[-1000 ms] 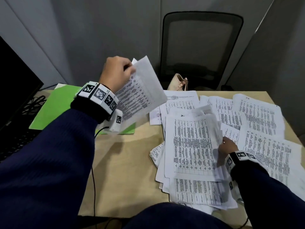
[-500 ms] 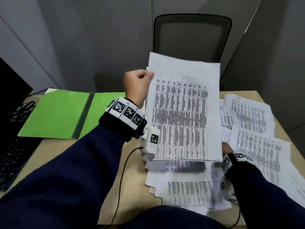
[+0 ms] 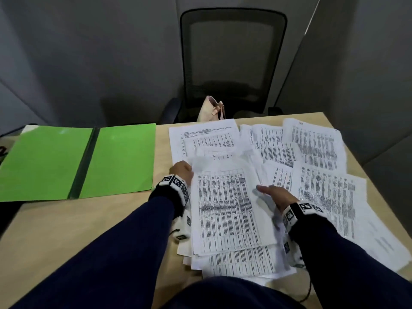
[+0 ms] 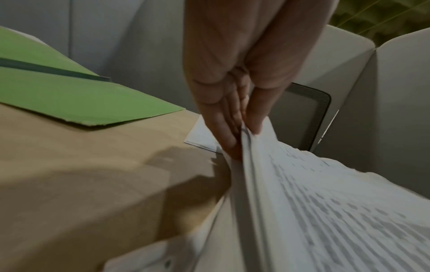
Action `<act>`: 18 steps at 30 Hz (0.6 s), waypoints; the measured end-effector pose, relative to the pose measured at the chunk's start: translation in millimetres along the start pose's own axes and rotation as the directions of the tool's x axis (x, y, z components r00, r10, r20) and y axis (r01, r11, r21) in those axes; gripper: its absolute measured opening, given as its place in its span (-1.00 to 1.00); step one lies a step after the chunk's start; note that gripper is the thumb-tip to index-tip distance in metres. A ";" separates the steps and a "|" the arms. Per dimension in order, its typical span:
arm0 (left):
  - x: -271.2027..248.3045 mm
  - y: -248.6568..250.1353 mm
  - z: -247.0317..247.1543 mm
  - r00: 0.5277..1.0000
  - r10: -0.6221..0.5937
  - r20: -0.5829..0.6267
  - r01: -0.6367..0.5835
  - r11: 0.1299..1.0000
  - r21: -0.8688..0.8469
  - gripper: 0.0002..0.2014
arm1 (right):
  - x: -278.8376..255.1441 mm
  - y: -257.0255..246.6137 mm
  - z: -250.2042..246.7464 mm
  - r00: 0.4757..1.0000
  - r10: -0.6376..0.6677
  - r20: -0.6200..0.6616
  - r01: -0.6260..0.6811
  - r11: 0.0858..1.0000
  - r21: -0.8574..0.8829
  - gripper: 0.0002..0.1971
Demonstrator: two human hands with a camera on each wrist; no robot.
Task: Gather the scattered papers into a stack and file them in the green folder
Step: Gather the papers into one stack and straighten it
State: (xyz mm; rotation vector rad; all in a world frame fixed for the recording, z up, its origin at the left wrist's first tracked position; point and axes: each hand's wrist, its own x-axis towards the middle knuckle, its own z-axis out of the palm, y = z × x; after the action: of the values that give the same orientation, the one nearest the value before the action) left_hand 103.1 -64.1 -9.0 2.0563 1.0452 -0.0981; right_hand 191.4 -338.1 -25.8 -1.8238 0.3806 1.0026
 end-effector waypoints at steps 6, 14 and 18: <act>-1.1 -4.5 9.1 0.992 0.077 0.100 -0.074 0.997 -0.035 -0.86 | 6.6 -5.0 11.9 0.993 -0.117 0.001 0.117 0.992 -0.042 -0.42; -26.4 -12.3 -19.9 0.985 -0.063 0.158 0.154 0.727 -0.669 -0.09 | -24.5 -41.0 7.7 0.914 -0.399 0.070 0.388 0.912 0.137 -0.58; -40.6 14.1 -37.8 0.989 0.122 0.082 -0.016 0.646 -0.763 -0.55 | -33.8 -63.6 10.6 0.850 -0.524 0.050 0.504 0.838 0.211 -0.66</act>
State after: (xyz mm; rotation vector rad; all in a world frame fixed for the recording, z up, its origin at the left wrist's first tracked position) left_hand 76.3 -68.7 41.3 1.2771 0.7354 0.2256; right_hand 206.6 -304.9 37.2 -1.5658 -0.0864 0.6525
